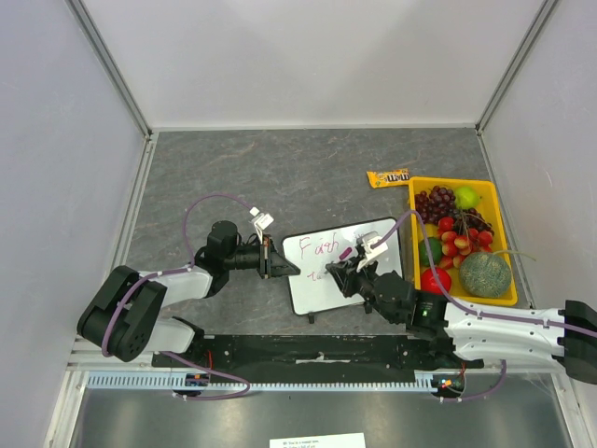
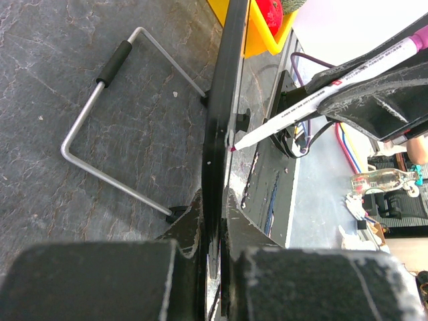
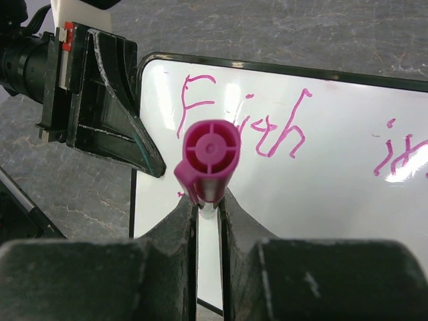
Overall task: Write a sentence on the whiteboard
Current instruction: Write on the whiteboard with the whiteboard.
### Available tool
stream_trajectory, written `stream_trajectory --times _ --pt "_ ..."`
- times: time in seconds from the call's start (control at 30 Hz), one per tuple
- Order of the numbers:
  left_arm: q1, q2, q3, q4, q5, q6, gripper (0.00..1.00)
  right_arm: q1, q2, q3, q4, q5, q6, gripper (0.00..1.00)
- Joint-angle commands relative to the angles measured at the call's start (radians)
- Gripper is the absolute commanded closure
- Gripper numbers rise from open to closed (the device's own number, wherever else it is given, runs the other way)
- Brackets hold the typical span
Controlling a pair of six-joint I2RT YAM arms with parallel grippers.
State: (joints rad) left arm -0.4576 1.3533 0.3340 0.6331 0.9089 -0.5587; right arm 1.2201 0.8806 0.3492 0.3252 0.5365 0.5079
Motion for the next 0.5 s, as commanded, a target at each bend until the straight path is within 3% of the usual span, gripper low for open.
stream_trajectory --times 0.0,0.47 --pt "-0.01 0.03 -0.01 -0.115 -0.065 0.112 0.98 0.001 -0.031 -0.004 -0.018 0.068 0.006 1.0" --pt "-0.012 0.029 -0.01 -0.113 -0.067 0.111 0.98 -0.001 0.023 0.054 0.061 0.073 -0.039 1.0"
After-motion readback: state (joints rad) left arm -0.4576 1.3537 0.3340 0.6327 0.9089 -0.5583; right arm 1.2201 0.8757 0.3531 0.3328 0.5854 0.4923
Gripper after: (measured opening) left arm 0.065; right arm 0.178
